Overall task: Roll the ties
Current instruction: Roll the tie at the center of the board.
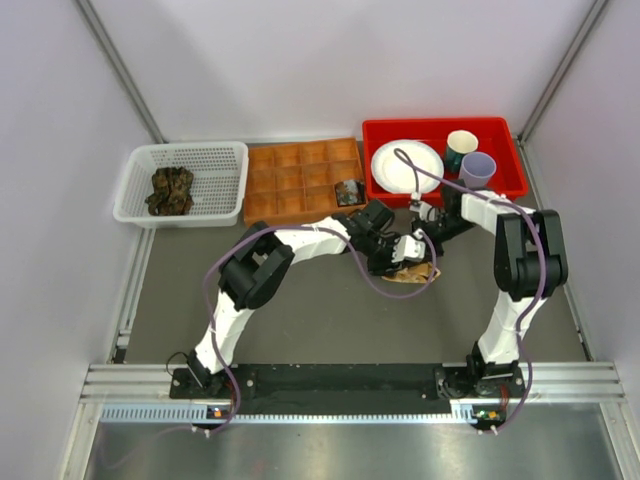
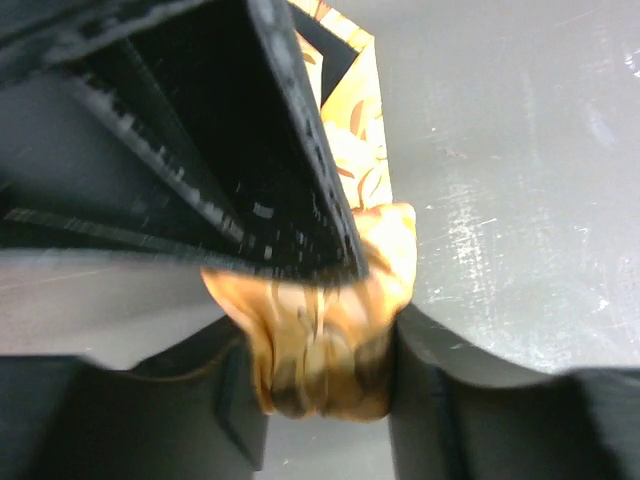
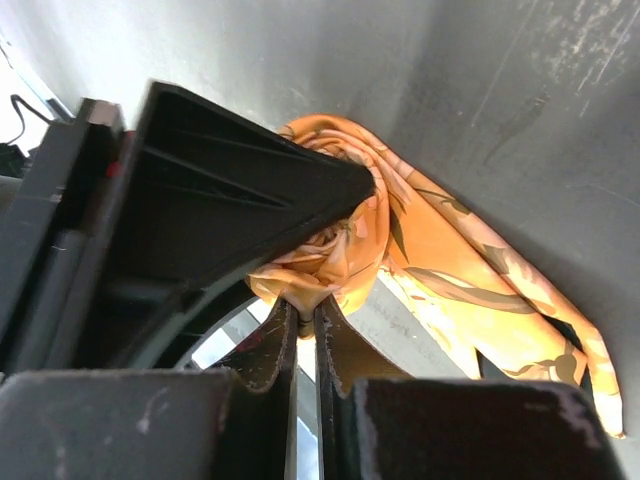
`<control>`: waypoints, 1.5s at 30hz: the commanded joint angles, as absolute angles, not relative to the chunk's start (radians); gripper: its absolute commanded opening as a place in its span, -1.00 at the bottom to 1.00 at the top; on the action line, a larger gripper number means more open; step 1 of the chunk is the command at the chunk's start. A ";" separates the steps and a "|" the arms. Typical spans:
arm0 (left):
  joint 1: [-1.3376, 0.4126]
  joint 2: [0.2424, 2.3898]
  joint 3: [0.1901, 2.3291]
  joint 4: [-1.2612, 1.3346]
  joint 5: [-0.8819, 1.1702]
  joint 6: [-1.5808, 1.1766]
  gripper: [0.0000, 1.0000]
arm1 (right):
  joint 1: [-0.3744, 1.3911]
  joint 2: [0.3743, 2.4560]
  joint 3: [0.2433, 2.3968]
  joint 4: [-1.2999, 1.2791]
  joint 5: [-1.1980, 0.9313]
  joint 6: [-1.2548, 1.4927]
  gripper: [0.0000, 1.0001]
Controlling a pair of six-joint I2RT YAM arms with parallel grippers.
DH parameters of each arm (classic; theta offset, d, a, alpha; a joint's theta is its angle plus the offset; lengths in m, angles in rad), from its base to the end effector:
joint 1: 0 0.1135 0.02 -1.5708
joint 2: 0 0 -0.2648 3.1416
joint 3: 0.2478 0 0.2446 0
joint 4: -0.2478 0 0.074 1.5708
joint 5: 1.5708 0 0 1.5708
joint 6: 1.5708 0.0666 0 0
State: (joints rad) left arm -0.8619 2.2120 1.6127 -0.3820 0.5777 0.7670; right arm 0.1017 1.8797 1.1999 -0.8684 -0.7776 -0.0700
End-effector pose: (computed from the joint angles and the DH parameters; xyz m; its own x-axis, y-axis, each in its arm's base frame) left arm 0.2850 -0.3882 0.1336 0.1889 0.6728 -0.7153 0.9757 -0.2112 0.0590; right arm 0.3190 0.0795 0.1419 -0.9860 -0.1507 -0.0716 -0.1575 0.6985 0.6981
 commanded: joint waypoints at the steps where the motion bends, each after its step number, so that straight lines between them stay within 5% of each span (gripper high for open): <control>1: -0.844 2.243 1.459 -0.382 0.617 0.684 0.07 | 0.095 1.937 1.219 -0.882 -0.615 -0.109 -1.00; 15: -0.822 2.215 1.399 0.031 0.756 0.514 0.40 | 0.080 2.019 1.279 -0.928 -0.519 -0.075 -1.00; 33: -0.845 2.238 1.371 0.256 0.769 0.397 0.35 | 0.075 2.080 1.325 -0.956 -0.476 -0.072 -1.00; 37: -0.862 2.258 1.400 0.229 0.756 0.411 0.14 | 0.075 2.088 1.338 -0.963 -0.476 -0.077 -1.00; 42: -0.861 2.229 1.393 0.097 0.698 0.497 -0.48 | 0.075 2.088 1.350 -0.988 -0.485 -0.097 -1.00; 45: -0.851 2.198 1.367 0.005 0.670 0.522 -0.64 | 0.069 2.068 1.355 -1.011 -0.517 -0.110 -0.88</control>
State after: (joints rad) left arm -0.8467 2.2158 1.3941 0.1951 0.7349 0.4690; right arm 0.0700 2.0514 1.3384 -1.0710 -0.5751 -0.0631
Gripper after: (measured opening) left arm 0.410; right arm 0.027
